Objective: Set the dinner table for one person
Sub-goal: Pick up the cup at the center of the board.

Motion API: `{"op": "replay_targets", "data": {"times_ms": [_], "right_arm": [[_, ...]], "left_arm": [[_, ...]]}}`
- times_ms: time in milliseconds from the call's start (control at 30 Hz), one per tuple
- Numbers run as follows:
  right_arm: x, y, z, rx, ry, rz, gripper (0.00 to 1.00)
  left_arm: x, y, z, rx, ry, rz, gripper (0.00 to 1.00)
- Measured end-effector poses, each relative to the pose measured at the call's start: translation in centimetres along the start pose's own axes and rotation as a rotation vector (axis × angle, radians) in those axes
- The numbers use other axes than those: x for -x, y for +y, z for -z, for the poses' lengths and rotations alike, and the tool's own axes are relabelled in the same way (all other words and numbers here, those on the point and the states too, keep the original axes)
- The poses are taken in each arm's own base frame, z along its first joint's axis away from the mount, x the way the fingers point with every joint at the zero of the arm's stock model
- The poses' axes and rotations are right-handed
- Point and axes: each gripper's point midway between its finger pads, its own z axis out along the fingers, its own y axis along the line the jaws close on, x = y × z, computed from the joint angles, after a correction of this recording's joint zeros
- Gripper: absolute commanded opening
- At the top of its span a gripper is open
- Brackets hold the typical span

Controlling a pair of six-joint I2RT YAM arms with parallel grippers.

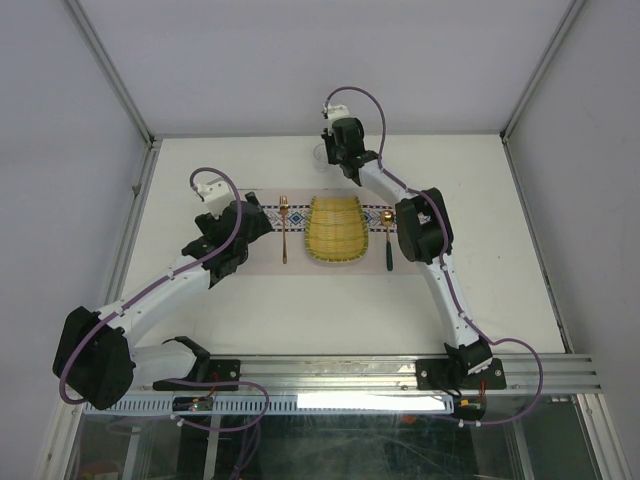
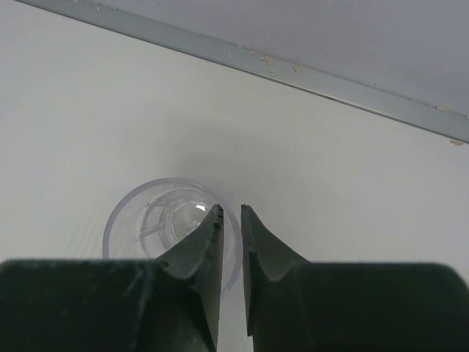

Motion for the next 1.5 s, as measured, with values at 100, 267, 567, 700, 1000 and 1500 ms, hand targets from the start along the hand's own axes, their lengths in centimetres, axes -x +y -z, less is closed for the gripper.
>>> {"op": "replay_targets", "data": {"times_ms": [100, 267, 567, 700, 1000, 1500], "right_arm": [[0.1, 0.0, 0.0, 0.000, -0.003, 0.000, 0.05], [0.1, 0.0, 0.0, 0.000, -0.006, 0.000, 0.00], [0.3, 0.0, 0.0, 0.001, -0.011, -0.001, 0.00], [0.3, 0.0, 0.1, 0.001, -0.011, 0.000, 0.00], [0.1, -0.6, 0.7, -0.024, 0.023, 0.001, 0.00], [2.5, -2.8, 2.5, -0.089, 0.014, -0.013, 0.00]], "left_arm": [[0.0, 0.0, 0.0, 0.000, 0.000, 0.001, 0.99], [0.0, -0.1, 0.0, 0.000, 0.000, 0.013, 0.99], [0.0, -0.1, 0.0, -0.001, 0.001, 0.021, 0.99], [0.0, -0.1, 0.0, 0.000, 0.001, 0.022, 0.99], [-0.1, -0.1, 0.0, 0.000, 0.002, 0.022, 0.99], [-0.2, 0.0, -0.1, 0.003, 0.005, 0.019, 0.99]]}}
